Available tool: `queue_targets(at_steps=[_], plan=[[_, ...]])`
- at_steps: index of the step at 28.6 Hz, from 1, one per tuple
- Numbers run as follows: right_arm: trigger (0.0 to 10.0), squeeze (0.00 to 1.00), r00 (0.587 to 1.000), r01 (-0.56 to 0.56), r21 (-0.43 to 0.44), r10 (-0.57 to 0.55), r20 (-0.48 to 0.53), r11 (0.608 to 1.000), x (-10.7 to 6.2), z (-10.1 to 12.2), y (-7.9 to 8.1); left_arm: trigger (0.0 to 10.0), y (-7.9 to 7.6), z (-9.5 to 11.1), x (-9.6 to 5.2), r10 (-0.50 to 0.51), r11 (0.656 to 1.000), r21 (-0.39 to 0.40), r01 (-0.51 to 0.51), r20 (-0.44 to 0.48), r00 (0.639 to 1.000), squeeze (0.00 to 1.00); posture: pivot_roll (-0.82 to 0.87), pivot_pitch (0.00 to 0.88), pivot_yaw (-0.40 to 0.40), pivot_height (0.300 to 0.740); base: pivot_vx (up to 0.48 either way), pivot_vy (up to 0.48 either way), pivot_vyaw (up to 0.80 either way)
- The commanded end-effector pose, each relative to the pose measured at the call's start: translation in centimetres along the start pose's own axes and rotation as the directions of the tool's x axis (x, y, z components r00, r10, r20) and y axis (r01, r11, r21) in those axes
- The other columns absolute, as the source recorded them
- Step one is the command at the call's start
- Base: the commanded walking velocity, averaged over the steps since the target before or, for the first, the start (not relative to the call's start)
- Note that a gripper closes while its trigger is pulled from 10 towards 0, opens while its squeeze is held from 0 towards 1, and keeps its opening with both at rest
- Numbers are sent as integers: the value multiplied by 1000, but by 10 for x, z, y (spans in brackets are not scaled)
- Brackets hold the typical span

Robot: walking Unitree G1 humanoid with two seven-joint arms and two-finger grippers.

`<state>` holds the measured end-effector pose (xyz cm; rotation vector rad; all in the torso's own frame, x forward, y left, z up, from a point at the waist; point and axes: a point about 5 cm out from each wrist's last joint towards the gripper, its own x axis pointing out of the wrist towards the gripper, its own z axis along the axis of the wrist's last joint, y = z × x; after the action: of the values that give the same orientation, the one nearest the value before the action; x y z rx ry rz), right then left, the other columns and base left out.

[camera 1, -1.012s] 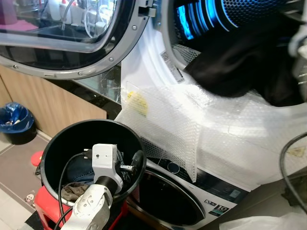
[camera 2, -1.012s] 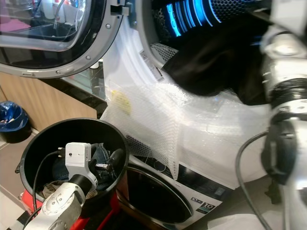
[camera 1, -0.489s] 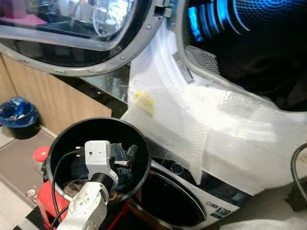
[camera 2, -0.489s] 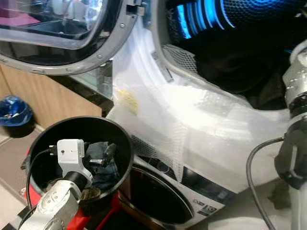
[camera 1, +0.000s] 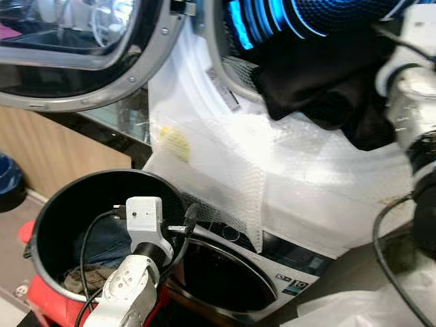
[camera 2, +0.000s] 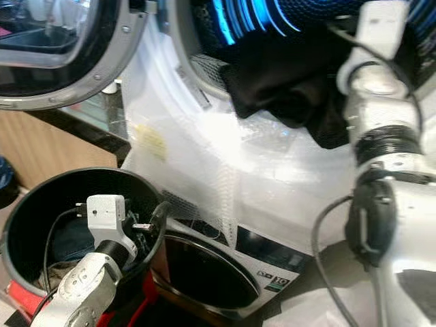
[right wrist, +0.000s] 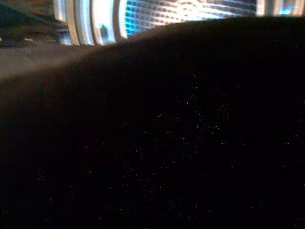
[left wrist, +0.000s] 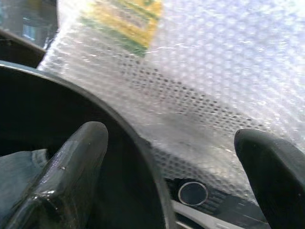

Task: Clothes washing

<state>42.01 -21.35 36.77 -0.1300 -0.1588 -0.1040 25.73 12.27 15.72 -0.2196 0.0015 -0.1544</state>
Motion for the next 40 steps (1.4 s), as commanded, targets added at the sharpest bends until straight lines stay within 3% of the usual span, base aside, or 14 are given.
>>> queue_targets(at_steps=[1, 2, 5, 8, 9, 14, 17, 19, 24, 31, 40], plan=[[10000, 0, 993, -97, 33, 99, -64, 995, 0, -17, 20, 10000, -4, -2, 3, -11, 1000, 19, 12, -7, 1000, 0, 80, 96, -203, 740, 0, 0, 0], [10000, 0, 992, -106, 42, 109, -64, 993, 0, -17, 22, 10000, -4, -2, 4, -6, 999, 32, 6, -3, 1000, 0, 80, 96, -203, 740, 0, 0, 0], [10000, 0, 990, -130, 94, 135, -50, 987, 1, -18, 30, 10000, 3, 6, 7, 41, 980, 194, -51, 52, 998, 0, 81, 85, -208, 740, 0, 0, 0], [10000, 0, 990, -126, 207, 137, -37, 970, 0, -21, 33, 10000, 11, 23, 10, 105, 955, 261, -142, 150, 983, 0, 99, 75, -206, 740, 0, 0, 0], [10000, 0, 990, -123, 288, 136, -27, 950, 0, -23, 34, 10000, 13, 31, 10, 109, 933, 319, -166, 189, 976, 0, 104, 66, -199, 740, 0, 0, 0], [10000, 0, 988, -135, 403, 153, -14, 905, 0, -28, 43, 10000, 17, 46, 8, 92, 897, 400, -188, 246, 965, 0, 114, 50, -168, 740, 0, 0, 0], [10000, 0, 987, -151, 455, 156, 28, 877, 0, -21, 45, 10000, 16, 54, 7, 81, 891, 410, -197, 283, 956, 0, 124, 48, -151, 740, 0, 0, 0], [10000, 0, 990, -131, 514, 137, 27, 848, 0, -21, 45, 10000, 17, 55, 6, 78, 858, 469, -209, 283, 956, 0, 135, 48, -134, 740, 0, 0, 0], [10000, 0, 991, -127, 546, 130, 34, 828, 0, -21, 48, 10000, 24, 50, 0, 106, 865, 453, -215, 254, 961, 0, 145, 57, -100, 740, 0, 0, 0], [10000, 0, 989, -132, 521, 148, 10, 843, -1, -30, 54, 10000, 44, 47, -11, 202, 812, 500, -302, 244, 948, 0, 149, 65, -92, 740, 0, 0, 0], [10000, 0, 985, -145, 512, 171, -4, 847, -1, -35, 63, 10000, 52, 51, -11, 229, 795, 507, -333, 258, 939, 0, 163, 58, -79, 740, 145, 0, 0]])
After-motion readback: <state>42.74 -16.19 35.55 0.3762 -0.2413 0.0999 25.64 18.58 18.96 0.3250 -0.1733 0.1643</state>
